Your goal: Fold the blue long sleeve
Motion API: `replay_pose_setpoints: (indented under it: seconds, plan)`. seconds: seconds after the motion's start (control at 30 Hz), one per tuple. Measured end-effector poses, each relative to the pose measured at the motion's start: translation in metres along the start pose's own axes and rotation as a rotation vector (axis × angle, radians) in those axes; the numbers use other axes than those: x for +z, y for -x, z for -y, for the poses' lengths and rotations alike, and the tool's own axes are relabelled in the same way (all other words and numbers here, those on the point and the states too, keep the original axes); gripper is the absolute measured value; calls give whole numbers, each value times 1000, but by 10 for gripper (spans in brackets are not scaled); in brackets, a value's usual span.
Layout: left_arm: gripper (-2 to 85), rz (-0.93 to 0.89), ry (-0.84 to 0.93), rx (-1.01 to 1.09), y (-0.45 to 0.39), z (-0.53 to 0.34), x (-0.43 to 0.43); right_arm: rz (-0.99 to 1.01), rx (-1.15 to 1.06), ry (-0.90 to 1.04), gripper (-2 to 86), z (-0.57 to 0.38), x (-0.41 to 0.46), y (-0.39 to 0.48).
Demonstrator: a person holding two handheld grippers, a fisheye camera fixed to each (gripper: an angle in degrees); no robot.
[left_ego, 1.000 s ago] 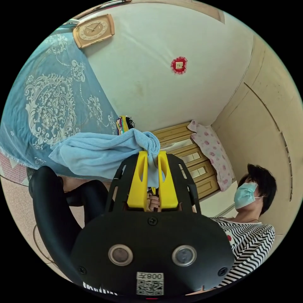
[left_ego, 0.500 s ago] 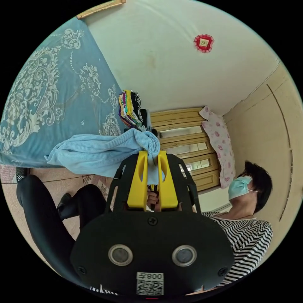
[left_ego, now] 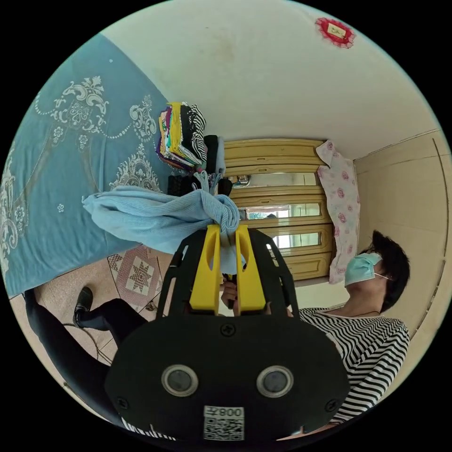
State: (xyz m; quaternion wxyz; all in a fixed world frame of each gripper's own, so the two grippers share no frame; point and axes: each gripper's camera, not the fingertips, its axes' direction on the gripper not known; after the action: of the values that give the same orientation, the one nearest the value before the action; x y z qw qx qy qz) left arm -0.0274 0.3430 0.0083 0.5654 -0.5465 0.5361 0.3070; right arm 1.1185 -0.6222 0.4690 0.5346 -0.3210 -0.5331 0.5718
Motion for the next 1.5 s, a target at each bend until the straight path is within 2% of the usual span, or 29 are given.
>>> replay_pose_setpoints:
  seconds: [0.27,0.5,0.77,1.07,1.37,1.5]
  plan:
    - [59,-43,150,109,-29,67,154,-34,-111,-98,64,4,-81,174]
    - [59,-93,166,184,-5,120,237,-48,-186,-99,65,53,-115,283]
    - [58,-282,158,281,38,221,355,-133,-275,-41,65,136,-139,412]
    - [60,-223,191,348,67,301,502,-143,-315,-62,66,226,-199,508]
    - [60,-79,-18,428,99,408,641,-108,-386,45,64,445,-251,567]
    - [60,-38,-142,475,97,457,682,-201,-513,125,64,570,-237,638]
